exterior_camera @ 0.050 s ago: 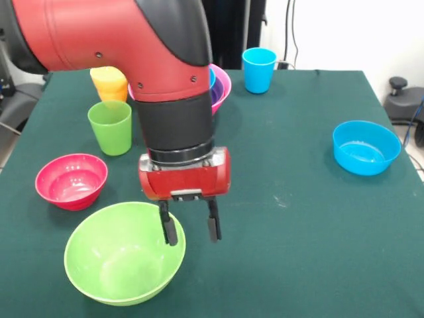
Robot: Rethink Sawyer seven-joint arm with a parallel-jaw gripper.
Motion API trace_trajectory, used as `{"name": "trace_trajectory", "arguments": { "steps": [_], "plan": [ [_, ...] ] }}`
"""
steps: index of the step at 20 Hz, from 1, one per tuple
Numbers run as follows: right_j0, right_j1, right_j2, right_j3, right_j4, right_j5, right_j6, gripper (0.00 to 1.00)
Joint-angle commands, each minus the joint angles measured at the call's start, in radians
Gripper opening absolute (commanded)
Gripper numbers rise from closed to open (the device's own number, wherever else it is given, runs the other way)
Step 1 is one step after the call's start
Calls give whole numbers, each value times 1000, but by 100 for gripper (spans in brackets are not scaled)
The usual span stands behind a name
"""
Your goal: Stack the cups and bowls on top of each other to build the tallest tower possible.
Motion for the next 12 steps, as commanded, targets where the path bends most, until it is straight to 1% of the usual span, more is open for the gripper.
{"name": "trace_trajectory", "arguments": {
  "steps": [1, 3, 5, 9, 12],
  "plan": [
    [74, 77, -99, -123, -107, 26, -73, 100],
    [85, 90, -114, -148, -110, 35, -69, 100],
    [93, 88, -131, -155, -114, 52, -74, 100],
    [108, 58, -171, -136, -114, 95, -89, 100],
    [127, 39, -207, -131, -112, 122, -80, 100]
  ]
}}
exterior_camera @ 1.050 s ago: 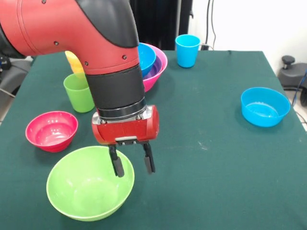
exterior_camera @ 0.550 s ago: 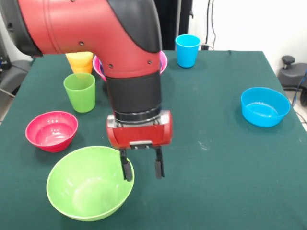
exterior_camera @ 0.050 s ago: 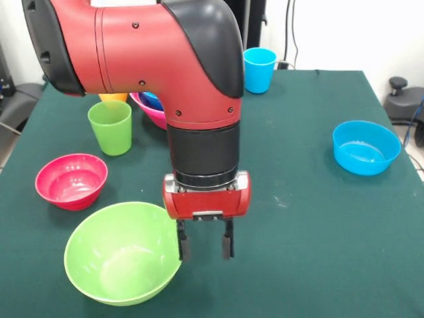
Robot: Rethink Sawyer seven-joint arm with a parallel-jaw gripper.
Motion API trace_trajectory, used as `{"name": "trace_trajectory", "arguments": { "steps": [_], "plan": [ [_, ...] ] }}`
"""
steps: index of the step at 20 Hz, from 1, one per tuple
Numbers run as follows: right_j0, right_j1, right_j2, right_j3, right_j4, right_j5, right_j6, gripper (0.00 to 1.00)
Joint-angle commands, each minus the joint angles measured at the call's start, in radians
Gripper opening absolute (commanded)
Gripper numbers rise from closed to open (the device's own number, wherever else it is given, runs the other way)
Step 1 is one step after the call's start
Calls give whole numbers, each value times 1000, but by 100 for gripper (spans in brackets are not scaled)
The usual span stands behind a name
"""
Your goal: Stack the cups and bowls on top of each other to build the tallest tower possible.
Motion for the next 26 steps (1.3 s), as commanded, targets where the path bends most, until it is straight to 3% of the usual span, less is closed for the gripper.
{"name": "trace_trajectory", "arguments": {
  "steps": [1, 9, 17, 26],
  "plan": [
    [37, -5, -128, -55, -85, 129, -79, 100],
    [59, -56, -176, -27, -51, 158, -73, 100],
    [53, 16, -158, -98, -41, 135, -117, 100],
    [33, 191, -95, -278, -53, 110, -228, 100]
  ]
}}
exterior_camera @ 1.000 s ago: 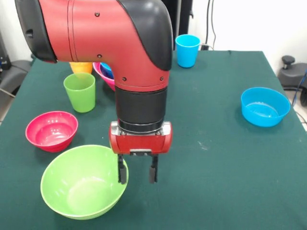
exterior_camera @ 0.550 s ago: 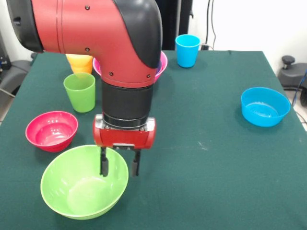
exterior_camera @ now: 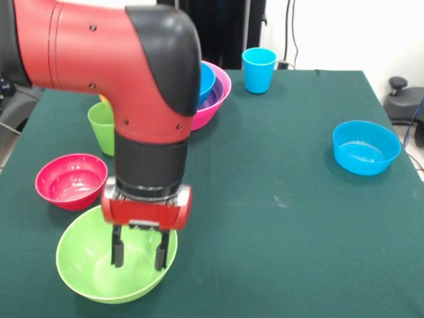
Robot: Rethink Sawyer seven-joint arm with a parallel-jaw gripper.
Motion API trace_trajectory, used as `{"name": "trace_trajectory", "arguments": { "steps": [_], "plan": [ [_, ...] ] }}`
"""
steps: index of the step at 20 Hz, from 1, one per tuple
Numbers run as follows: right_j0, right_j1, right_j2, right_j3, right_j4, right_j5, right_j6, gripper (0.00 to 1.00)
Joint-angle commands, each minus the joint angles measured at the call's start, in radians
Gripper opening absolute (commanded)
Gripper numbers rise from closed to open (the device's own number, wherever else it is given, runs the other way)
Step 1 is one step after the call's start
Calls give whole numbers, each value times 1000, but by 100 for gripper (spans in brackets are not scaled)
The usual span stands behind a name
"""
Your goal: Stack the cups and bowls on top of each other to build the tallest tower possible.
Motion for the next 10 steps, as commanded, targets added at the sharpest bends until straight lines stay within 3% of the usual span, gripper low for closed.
{"name": "trace_trajectory", "arguments": {
  "steps": [1, 5, 10],
  "plan": [
    [-9, 158, 48, -143, -49, 67, -236, 100],
    [-23, 185, 64, -151, -39, 46, -266, 100],
    [-39, 115, 48, -40, -18, 26, -249, 100]
  ]
}}
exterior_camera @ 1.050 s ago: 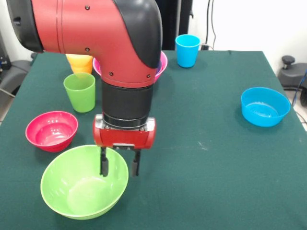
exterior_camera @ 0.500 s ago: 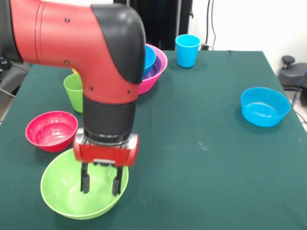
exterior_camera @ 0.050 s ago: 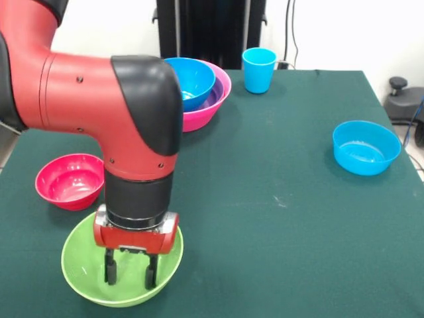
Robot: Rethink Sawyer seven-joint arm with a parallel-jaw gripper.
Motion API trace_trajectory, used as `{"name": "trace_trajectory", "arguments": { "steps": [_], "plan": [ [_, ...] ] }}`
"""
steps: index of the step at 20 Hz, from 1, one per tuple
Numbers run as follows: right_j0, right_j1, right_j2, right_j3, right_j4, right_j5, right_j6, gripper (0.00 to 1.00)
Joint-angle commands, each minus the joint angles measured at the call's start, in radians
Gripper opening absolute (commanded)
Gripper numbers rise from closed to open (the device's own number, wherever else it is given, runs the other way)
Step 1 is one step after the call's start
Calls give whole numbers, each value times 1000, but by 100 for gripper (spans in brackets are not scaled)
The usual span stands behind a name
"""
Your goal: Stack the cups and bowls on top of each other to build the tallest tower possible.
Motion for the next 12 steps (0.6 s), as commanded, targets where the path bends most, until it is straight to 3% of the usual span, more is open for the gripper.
{"name": "trace_trajectory", "arguments": {
  "steps": [1, 7, 12],
  "plan": [
    [-14, -14, 36, 68, -23, 27, -238, 100],
    [-7, -38, 27, 94, -20, 22, -217, 100],
    [-8, -136, 14, 182, -3, 41, -198, 100]
  ]
}}
